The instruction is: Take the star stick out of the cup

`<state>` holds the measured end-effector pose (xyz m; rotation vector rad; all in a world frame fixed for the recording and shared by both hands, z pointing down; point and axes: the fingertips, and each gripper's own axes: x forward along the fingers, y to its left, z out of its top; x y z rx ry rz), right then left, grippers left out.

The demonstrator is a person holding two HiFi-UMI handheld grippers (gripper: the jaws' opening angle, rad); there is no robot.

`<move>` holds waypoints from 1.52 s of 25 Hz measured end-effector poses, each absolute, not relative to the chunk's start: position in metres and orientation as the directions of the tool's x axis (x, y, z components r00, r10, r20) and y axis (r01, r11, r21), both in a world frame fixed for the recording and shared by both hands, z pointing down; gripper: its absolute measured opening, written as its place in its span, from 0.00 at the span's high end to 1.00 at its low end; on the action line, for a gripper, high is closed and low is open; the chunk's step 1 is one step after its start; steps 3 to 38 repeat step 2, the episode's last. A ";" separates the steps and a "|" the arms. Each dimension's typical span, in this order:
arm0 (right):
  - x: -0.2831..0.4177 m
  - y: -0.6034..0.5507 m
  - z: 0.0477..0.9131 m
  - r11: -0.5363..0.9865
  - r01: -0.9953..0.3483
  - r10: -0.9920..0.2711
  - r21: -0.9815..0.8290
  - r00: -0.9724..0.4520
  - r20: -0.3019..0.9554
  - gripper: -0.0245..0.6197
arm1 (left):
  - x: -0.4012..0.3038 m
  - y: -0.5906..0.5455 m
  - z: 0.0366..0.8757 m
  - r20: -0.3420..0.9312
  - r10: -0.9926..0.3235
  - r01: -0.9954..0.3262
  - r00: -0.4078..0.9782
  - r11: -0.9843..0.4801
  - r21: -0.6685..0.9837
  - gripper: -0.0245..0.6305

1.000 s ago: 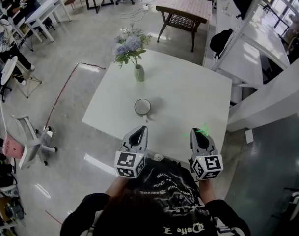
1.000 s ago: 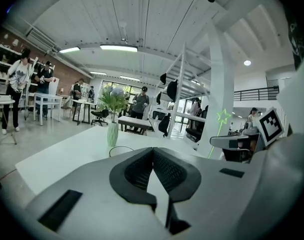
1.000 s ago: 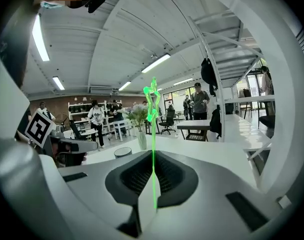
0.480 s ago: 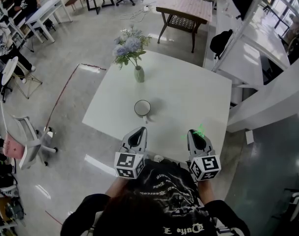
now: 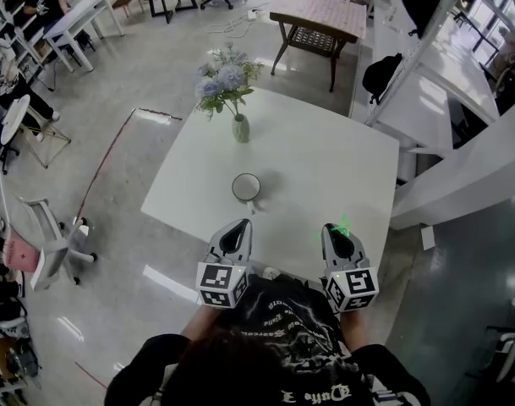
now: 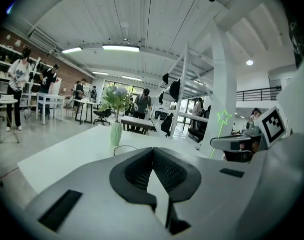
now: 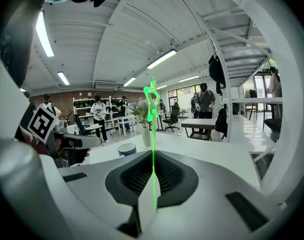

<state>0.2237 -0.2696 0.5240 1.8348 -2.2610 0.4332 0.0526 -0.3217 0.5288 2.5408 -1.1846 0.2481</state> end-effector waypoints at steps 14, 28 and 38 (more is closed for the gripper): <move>0.222 -0.270 0.524 0.192 -0.976 -0.918 -0.103 -0.216 0.334 0.93 | 0.051 -0.323 0.529 0.290 -0.713 -0.769 0.639 -0.601 0.218 0.93; 0.222 -0.270 0.524 0.192 -0.976 -0.918 -0.103 -0.216 0.334 0.93 | 0.051 -0.323 0.529 0.290 -0.713 -0.769 0.639 -0.601 0.218 0.93; 0.222 -0.270 0.524 0.192 -0.976 -0.918 -0.103 -0.216 0.334 0.93 | 0.051 -0.323 0.529 0.290 -0.713 -0.769 0.639 -0.601 0.218 0.93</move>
